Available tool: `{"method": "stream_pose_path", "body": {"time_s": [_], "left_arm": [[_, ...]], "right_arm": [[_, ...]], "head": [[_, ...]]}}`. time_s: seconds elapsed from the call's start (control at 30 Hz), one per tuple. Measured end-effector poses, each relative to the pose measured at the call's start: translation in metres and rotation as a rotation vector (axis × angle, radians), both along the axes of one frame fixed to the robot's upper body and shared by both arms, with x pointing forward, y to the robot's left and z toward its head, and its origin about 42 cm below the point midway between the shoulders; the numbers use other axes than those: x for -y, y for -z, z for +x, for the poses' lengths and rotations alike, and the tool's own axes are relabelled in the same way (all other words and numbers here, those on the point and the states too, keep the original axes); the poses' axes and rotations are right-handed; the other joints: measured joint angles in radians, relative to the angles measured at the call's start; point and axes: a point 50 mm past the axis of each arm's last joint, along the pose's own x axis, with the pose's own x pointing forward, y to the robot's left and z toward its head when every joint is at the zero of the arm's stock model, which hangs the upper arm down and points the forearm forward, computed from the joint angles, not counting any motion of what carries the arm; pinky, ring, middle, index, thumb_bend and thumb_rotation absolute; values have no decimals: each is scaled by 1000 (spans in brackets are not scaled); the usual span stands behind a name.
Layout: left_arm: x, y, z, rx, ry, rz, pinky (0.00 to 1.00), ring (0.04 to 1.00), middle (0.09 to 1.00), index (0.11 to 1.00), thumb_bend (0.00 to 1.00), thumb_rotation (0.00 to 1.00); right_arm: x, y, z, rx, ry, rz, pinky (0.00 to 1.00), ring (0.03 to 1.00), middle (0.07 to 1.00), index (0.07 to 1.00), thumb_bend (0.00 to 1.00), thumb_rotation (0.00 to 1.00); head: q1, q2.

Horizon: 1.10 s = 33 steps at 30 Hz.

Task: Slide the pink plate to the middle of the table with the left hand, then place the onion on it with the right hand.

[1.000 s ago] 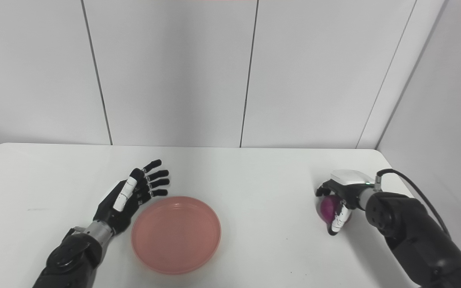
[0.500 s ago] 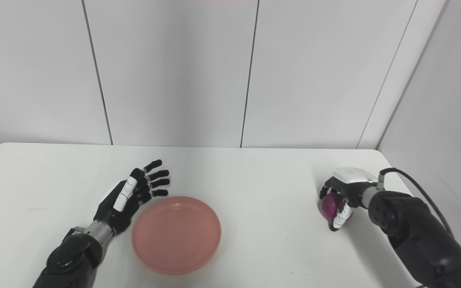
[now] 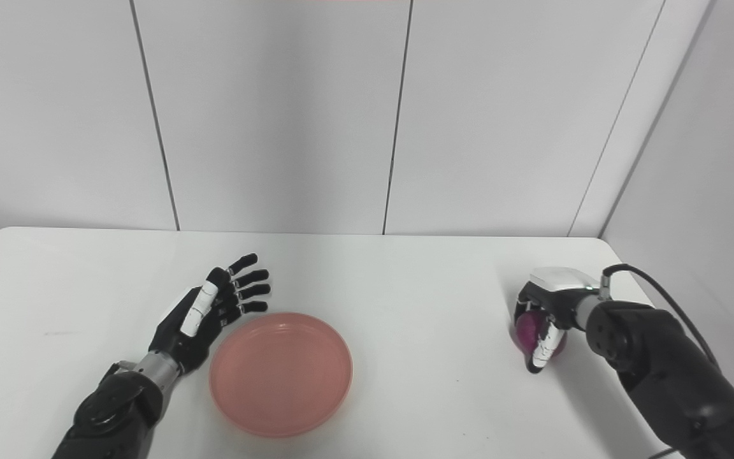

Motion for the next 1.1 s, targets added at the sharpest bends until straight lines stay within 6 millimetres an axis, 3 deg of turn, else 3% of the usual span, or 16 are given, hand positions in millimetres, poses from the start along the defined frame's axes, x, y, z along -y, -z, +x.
{"method": "stream_pose_path", "body": {"time_s": [0.1,0.27,0.4,0.63,0.77,1.1], "left_arm": [[0,0,0,0,0,0,727,810,838,859,876,836],[0,0,0,-1,0,0,728,811,835,860,885,838],[0,0,0,-2,0,0,724,804,831,853,877,836],[0,1,0,-2,0,-1,723,809,828,856,883,835],[2,1,0,-3,0,-4,721,812,830,856,881,830],[3,2,1,-5,0,-5,725,813,832,854,886,832]], "right_arm": [[1,0,0,1,1,6,294,373,480,493,529,0],[0,0,1,3,-19,4,349,422,435,525,524,1],[0,0,0,2,-44,8,304,382,429,531,523,0],[-6,-7,-1,21,-75,20,306,401,453,527,524,0],[-16,-18,-1,31,-112,20,272,351,477,497,526,0],[-61,-69,4,114,-248,30,244,329,482,491,526,0]], "head": [[-3,0],[-3,2],[-2,0],[-3,-2],[-3,-2],[-2,-2]]}}
